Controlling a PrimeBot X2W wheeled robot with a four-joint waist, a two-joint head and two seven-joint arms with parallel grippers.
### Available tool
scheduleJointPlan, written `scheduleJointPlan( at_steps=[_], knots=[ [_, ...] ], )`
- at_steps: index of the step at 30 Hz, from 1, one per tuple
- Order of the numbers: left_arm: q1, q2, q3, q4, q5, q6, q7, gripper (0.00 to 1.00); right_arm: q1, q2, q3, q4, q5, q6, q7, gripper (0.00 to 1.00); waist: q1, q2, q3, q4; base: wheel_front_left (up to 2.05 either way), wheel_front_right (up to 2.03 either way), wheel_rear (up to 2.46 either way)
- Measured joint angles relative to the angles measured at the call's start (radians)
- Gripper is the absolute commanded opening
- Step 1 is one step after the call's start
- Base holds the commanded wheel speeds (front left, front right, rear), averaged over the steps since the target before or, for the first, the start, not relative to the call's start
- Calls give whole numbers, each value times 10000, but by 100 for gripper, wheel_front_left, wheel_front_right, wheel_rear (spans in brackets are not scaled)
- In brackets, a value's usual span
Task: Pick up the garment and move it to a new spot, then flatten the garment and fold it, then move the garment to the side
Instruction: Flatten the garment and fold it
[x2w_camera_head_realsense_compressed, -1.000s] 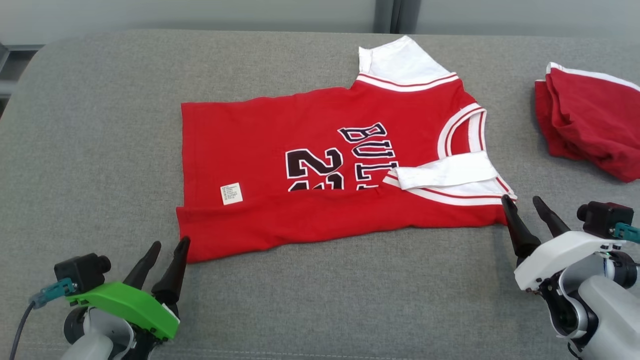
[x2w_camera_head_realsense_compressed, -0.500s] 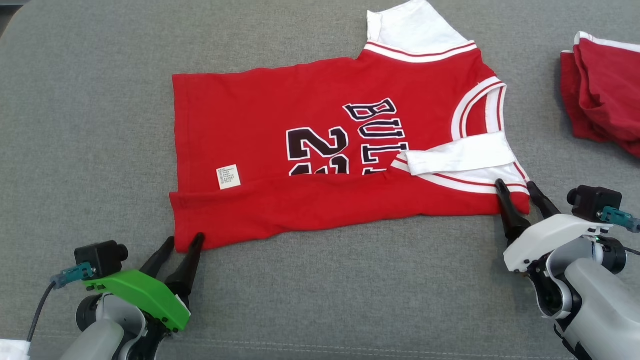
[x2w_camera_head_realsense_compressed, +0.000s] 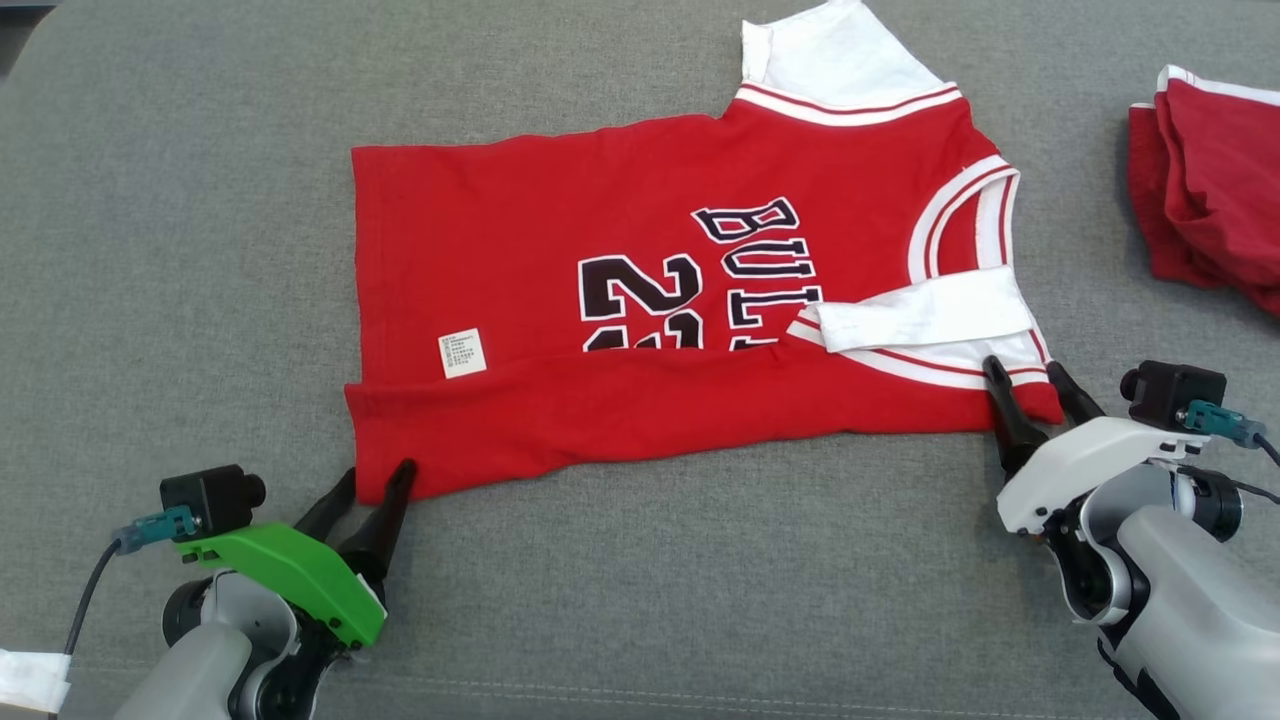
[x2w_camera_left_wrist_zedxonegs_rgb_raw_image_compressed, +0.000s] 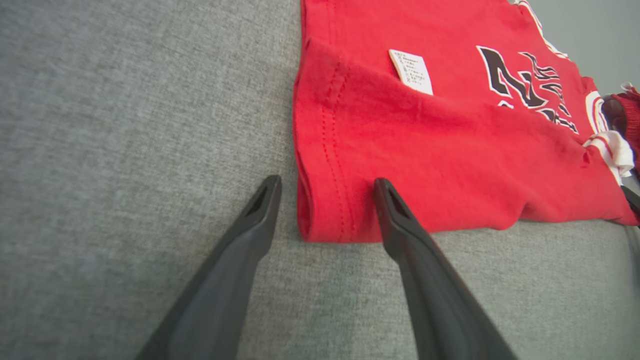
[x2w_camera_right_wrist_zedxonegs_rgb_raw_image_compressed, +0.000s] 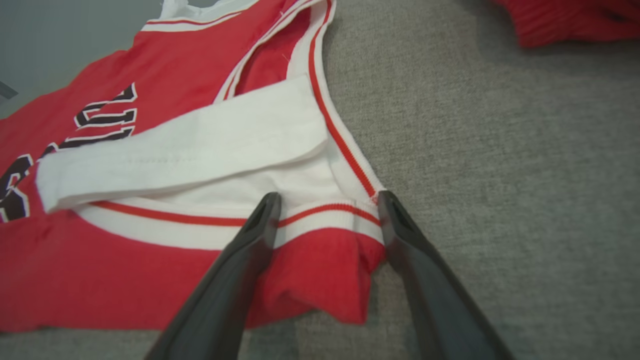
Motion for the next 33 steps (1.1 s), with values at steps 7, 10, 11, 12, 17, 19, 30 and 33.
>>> scheduleJointPlan(
  at_steps=[7, 10, 11, 12, 17, 19, 30, 33],
  knots=[
    [-29, -107, -42, 209, -355, -173, 336, 0, -186, 38, 111, 142, 291, 522, 508, 0, 0, 0, -28, -79, 0, 0, 0],
    [-30, -104, -17, 261, -558, -184, 430, 0, -196, 109, 111, 155, 512, 821, 648, 0, 0, 0, -78, -119, 0, 0, 0],
    [-30, -104, -10, 276, -596, -188, 464, 0, -197, 113, 98, 151, 608, 938, 719, 0, 0, 0, -108, -135, 0, 0, 0],
    [-30, -100, 10, 278, -610, -232, 541, 0, -196, 125, 59, 134, 727, 1030, 750, 0, 0, 0, -140, -150, 0, 0, 0],
    [-35, -38, 46, 270, -767, -303, 882, 0, -169, 69, -23, 88, 965, 1315, 928, 0, 0, 0, -303, -203, 0, 0, 0],
    [-35, 15, 21, 245, -892, -337, 1116, 0, -98, -67, -21, 42, 1041, 1463, 1032, 0, 0, 0, -397, -226, 0, 0, 0],
    [59, 1346, 261, -506, -1916, -493, 2401, 0, 1458, -842, 73, -918, 1120, 1718, 1269, 0, 0, 0, -917, -321, 0, 0, 0],
    [312, 1793, 516, -686, -2128, -518, 2558, 0, 1743, -849, 169, -1256, 1124, 1712, 1256, 0, 0, 0, -976, -384, 0, 0, 0]
  ],
)
